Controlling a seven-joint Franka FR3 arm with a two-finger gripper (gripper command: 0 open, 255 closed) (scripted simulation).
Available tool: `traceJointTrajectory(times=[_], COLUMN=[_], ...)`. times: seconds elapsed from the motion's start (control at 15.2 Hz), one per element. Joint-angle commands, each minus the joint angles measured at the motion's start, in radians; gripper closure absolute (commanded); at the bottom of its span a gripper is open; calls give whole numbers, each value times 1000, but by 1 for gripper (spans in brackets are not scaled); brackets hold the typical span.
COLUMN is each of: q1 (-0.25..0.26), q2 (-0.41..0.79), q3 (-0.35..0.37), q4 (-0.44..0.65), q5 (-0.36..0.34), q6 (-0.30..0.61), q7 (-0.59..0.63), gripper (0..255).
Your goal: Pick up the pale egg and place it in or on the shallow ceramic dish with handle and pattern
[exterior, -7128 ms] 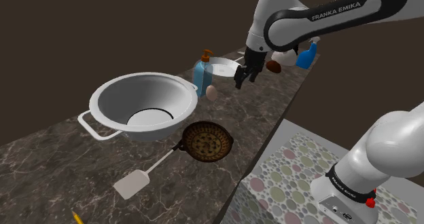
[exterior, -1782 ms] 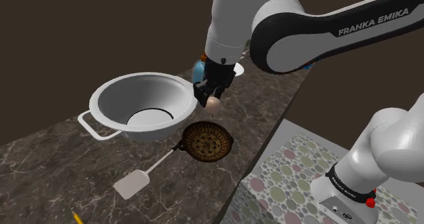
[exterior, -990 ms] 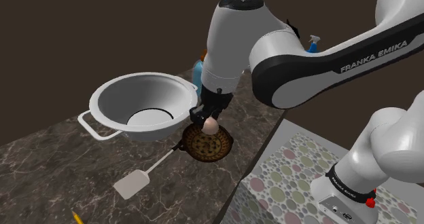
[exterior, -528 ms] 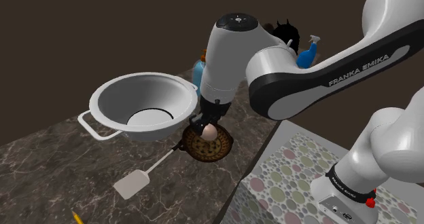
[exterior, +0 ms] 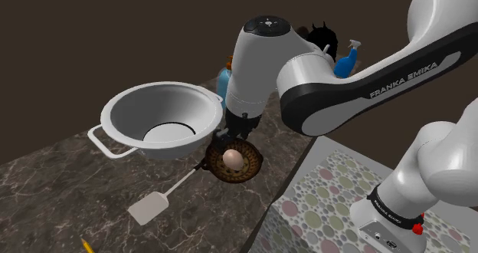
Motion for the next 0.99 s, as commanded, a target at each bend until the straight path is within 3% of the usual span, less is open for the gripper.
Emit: traceJointTrajectory(times=[0.0,0.2,0.46,0.92], q1=[0,0,16,17], q2=[0,0,-79,-78], q3=[0,0,-1,-1], q4=[0,0,56,56], q5=[0,0,68,67], q6=[0,0,-120,-120], q7=[0,0,-46,-46], gripper=[0,0,0,0])
